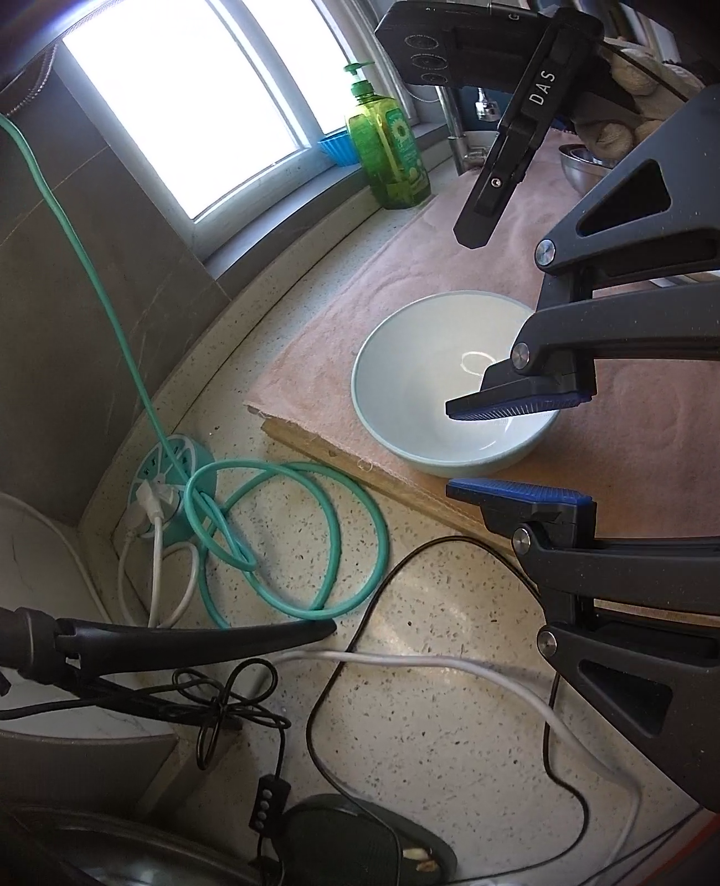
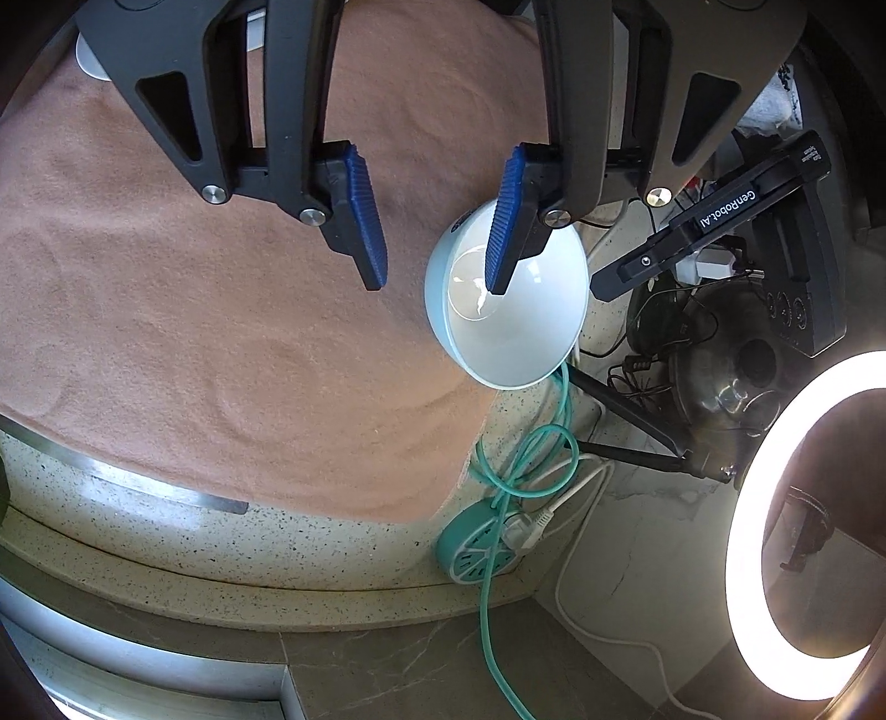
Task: Organize plates and bowls
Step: 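Close the right gripper on the white ceramic bowl rim, then lift the white bowl and carry it over the nested steel bowls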
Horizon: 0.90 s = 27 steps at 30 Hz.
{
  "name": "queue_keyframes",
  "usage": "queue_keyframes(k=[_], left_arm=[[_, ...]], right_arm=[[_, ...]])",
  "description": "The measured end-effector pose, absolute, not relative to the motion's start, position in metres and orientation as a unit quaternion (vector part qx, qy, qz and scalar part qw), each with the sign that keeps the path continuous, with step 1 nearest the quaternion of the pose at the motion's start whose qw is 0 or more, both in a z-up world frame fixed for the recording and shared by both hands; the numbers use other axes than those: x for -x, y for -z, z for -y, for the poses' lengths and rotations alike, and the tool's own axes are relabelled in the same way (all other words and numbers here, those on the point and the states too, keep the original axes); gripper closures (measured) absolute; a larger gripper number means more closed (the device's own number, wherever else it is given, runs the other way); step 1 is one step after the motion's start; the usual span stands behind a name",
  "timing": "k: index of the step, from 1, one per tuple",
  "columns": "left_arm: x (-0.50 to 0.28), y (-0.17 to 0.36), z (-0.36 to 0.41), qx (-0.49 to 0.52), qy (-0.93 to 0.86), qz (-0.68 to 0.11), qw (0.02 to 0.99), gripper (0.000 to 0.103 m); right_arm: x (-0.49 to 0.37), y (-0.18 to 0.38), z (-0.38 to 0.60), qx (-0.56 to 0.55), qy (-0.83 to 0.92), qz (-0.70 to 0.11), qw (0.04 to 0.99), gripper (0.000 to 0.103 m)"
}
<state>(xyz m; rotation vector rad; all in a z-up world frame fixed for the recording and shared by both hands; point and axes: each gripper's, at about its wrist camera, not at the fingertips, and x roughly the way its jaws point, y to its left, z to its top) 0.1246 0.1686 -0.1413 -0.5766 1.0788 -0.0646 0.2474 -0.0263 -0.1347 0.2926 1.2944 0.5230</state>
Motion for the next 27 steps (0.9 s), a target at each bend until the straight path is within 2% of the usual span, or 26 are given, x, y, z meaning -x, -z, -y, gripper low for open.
queue_keyframes(k=[5, 10, 12, 19, 27], left_arm=[[-0.131, 0.146, -0.166, 0.266, 0.038, -0.512, 0.816, 0.084], [-0.133, 0.153, -0.165, 0.267, 0.042, -0.52, 0.81, 0.084], [-0.134, 0.155, -0.164, 0.266, 0.043, -0.522, 0.809, 0.084], [-0.136, 0.156, -0.161, 0.255, 0.038, -0.524, 0.812, 0.09], [-0.135, 0.153, -0.156, 0.245, 0.034, -0.522, 0.816, 0.09]], right_arm=[[-0.25, 0.142, 0.017, -0.127, -0.244, -0.602, 0.75, 0.073], [-0.253, 0.151, 0.01, -0.127, -0.245, -0.61, 0.743, 0.077], [-0.254, 0.154, 0.007, -0.124, -0.246, -0.612, 0.741, 0.083], [-0.258, 0.16, 0.004, -0.119, -0.242, -0.616, 0.741, 0.091], [-0.252, 0.152, 0.008, -0.113, -0.24, -0.611, 0.745, 0.092]])
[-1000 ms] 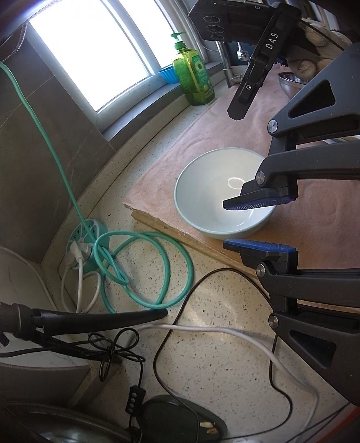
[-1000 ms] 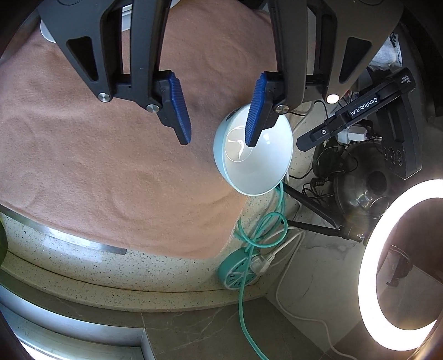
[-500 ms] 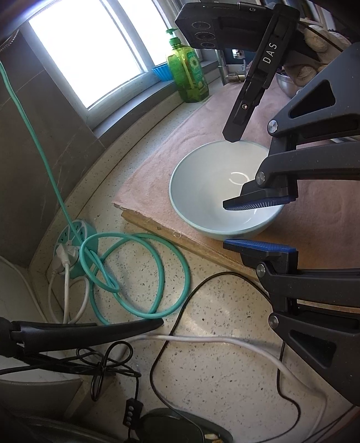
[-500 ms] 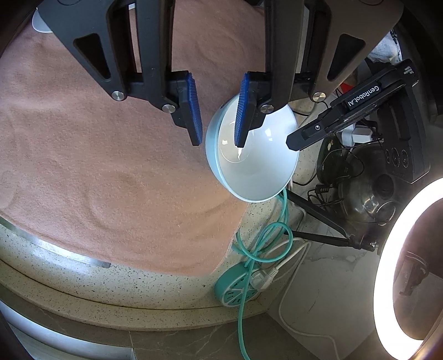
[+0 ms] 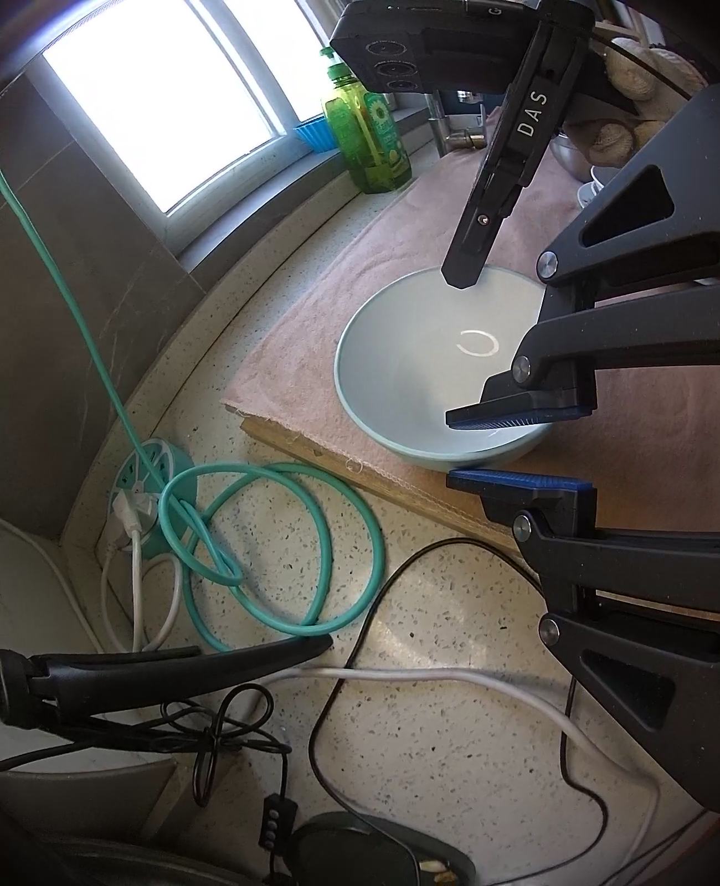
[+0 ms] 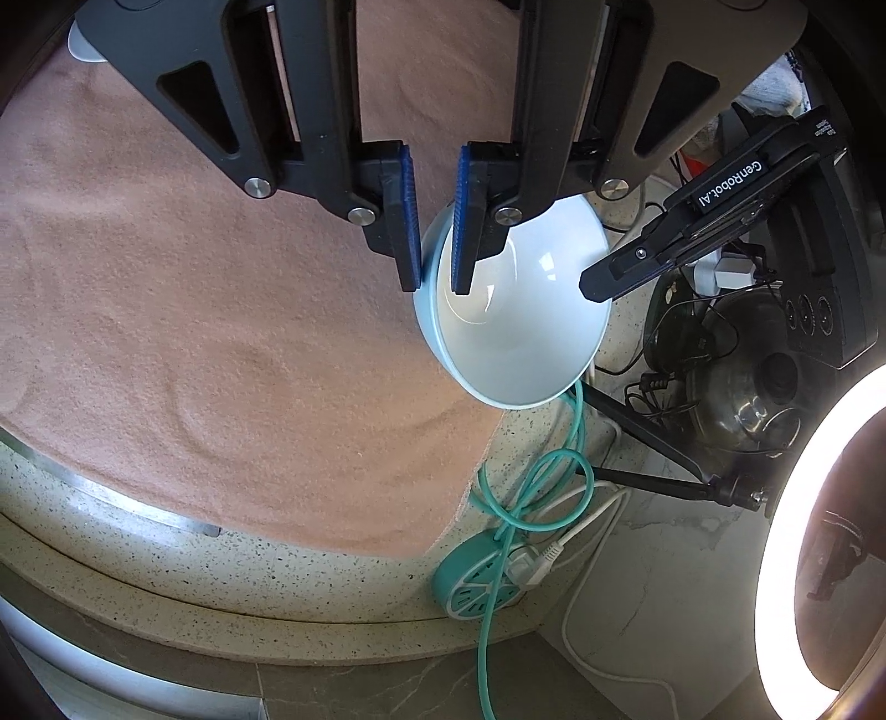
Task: Organize plates and bowls
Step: 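Lift the white bowl and carry it over the nested steel bowls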
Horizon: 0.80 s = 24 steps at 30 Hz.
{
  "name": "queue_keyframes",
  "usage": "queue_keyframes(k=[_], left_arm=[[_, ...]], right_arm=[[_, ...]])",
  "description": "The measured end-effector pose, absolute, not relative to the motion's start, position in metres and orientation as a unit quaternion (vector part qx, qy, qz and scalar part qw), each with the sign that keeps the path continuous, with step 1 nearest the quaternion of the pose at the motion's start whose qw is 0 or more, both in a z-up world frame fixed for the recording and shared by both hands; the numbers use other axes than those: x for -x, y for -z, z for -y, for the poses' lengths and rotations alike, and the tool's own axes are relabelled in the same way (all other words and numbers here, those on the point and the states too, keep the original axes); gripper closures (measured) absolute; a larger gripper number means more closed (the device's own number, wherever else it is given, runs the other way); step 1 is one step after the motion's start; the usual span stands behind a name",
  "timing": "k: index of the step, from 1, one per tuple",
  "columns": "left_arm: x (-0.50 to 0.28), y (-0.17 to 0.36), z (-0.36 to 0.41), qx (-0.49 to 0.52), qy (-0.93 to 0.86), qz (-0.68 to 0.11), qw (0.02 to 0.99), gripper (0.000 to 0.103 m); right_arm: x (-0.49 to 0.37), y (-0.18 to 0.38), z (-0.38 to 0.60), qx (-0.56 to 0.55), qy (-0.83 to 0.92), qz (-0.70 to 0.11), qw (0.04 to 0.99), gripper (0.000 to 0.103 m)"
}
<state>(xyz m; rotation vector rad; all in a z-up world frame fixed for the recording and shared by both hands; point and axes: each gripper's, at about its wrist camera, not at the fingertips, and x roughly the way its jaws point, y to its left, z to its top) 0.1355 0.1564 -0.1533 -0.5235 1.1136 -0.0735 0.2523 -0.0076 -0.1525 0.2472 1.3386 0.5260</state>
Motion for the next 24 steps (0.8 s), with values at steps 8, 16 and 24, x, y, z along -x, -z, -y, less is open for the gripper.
queue_keyframes(k=[8, 16, 24], left_arm=[[-0.123, 0.138, -0.145, 0.238, 0.046, -0.512, 0.824, 0.09], [-0.111, 0.116, -0.121, 0.228, 0.067, -0.495, 0.836, 0.09], [-0.105, 0.089, -0.083, 0.22, 0.116, -0.476, 0.844, 0.09]], right_arm=[[-0.234, 0.137, 0.025, -0.12, -0.243, -0.599, 0.753, 0.092], [-0.213, 0.111, 0.06, -0.131, -0.236, -0.58, 0.769, 0.092], [-0.191, 0.085, 0.113, -0.154, -0.213, -0.562, 0.784, 0.092]])
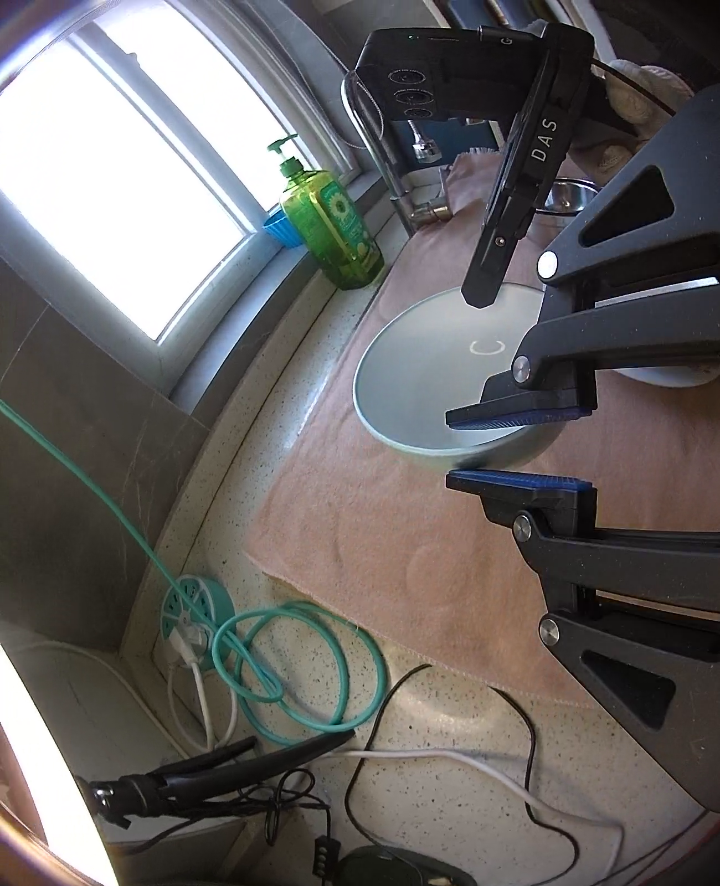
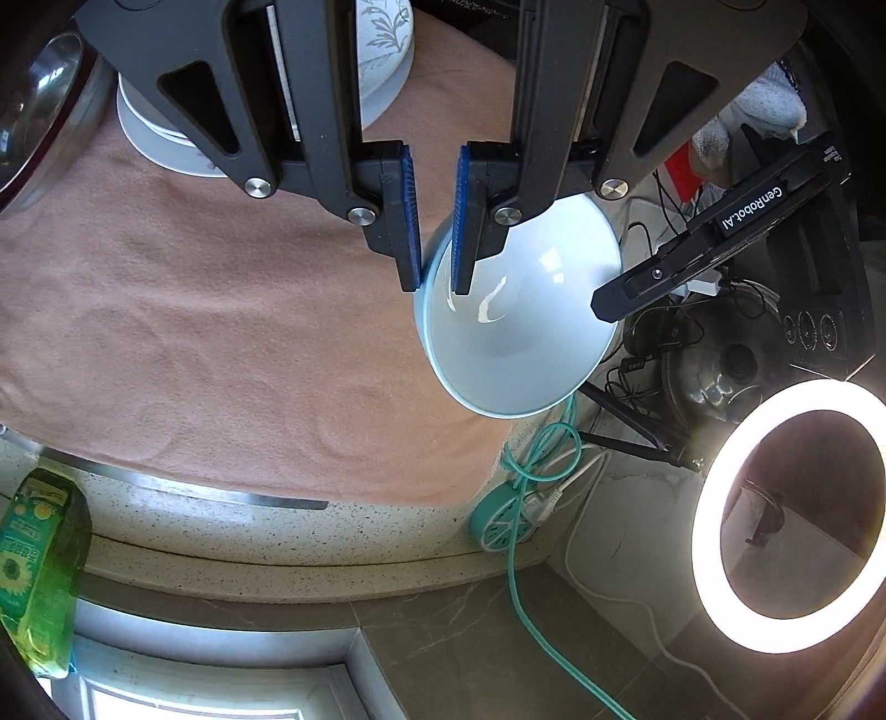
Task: Organize plates and bowls
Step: 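Lift the white bowl and carry it over the nested steel bowls, then lower the white bowl into the steel bowls and open the right gripper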
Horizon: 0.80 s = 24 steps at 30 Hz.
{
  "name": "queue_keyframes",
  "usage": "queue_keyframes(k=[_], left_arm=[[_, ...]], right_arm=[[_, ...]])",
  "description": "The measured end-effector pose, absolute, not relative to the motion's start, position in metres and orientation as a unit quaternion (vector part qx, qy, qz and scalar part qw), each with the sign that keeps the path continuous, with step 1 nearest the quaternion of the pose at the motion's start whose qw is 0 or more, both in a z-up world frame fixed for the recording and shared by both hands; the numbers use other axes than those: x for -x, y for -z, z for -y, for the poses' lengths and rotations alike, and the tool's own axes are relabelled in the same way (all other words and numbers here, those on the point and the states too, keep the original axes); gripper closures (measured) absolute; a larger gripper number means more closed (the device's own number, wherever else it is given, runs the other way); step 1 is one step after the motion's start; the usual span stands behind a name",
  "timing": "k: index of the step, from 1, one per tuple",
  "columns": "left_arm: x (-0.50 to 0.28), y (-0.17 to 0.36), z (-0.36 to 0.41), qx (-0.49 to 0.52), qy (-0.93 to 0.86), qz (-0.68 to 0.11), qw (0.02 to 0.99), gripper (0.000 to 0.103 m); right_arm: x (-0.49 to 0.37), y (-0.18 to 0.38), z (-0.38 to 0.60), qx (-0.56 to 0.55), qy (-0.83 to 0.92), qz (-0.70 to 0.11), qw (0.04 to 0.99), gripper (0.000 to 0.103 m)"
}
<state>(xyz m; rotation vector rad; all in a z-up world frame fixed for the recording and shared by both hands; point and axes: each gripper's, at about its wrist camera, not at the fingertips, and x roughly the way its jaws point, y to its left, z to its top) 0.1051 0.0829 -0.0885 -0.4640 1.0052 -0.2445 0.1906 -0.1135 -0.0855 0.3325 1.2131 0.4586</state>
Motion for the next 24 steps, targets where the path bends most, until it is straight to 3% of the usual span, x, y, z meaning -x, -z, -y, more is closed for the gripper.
queue_keyframes(k=[24], left_arm=[[-0.097, 0.061, 0.063, 0.155, 0.255, -0.475, 0.828, 0.09]], right_arm=[[-0.122, 0.051, 0.275, -0.215, -0.101, -0.52, 0.82, 0.092]])
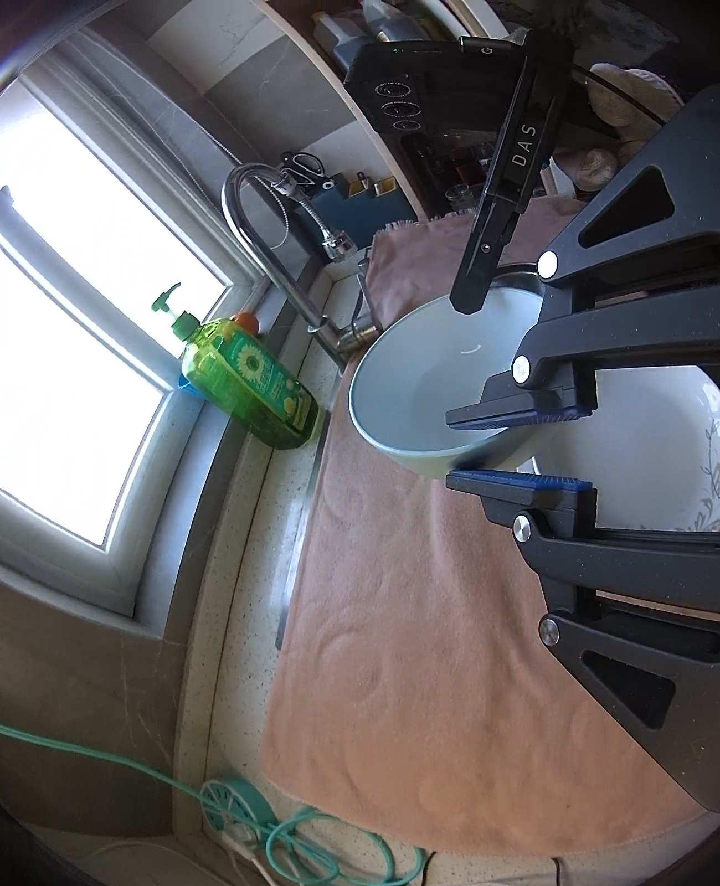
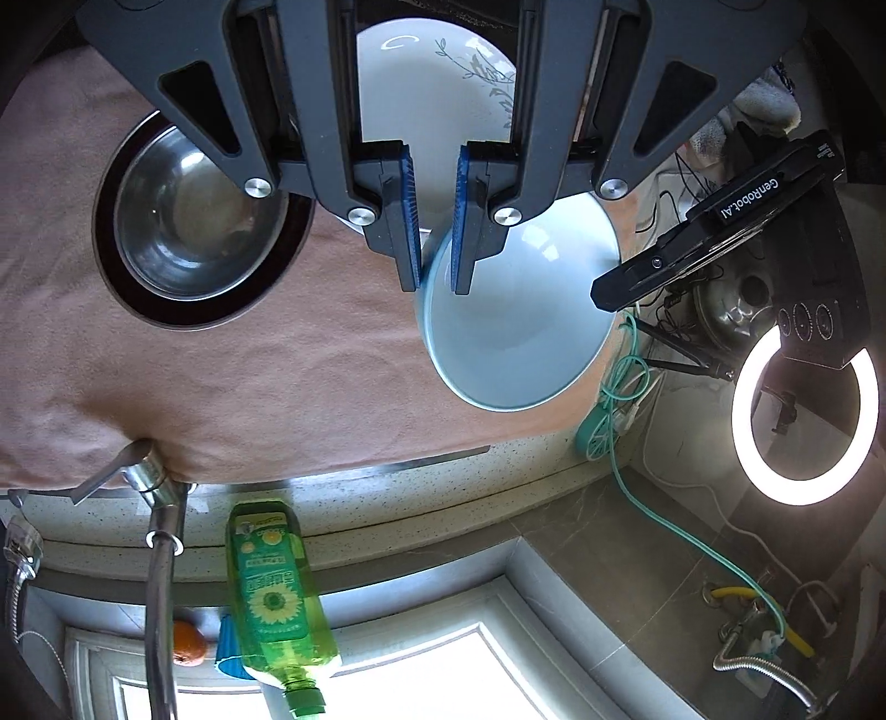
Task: Organize plates and bowls
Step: 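Lower the white bowl into the steel bowls and open the right gripper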
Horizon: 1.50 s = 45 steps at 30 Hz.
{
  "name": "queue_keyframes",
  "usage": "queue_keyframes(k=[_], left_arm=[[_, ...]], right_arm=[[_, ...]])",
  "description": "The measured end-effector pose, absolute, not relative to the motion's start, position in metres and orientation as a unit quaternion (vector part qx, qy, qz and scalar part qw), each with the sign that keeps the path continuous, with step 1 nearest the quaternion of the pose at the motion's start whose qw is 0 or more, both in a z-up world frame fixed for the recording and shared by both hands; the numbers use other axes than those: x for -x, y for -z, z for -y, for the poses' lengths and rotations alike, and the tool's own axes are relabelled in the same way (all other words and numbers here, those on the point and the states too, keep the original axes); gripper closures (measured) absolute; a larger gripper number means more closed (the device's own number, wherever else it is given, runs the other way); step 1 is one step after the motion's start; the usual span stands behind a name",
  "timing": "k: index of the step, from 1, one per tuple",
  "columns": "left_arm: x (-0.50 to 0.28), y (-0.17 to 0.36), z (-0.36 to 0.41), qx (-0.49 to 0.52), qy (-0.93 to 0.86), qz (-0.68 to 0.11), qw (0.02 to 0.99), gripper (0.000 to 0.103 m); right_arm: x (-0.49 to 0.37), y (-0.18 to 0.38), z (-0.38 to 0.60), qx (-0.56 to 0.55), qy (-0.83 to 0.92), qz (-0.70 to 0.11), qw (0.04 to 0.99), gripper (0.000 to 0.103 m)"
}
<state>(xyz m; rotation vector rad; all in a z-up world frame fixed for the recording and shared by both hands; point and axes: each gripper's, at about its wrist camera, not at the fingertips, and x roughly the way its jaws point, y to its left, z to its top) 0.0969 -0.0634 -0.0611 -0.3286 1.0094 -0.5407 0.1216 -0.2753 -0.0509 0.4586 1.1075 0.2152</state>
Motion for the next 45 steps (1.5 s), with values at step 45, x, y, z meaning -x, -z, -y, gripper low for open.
queue_keyframes(k=[45], left_arm=[[-0.077, 0.122, 0.228, 0.066, 0.289, -0.555, 0.777, 0.09]], right_arm=[[-0.056, 0.12, 0.401, -0.219, -0.037, -0.555, 0.802, 0.092]])
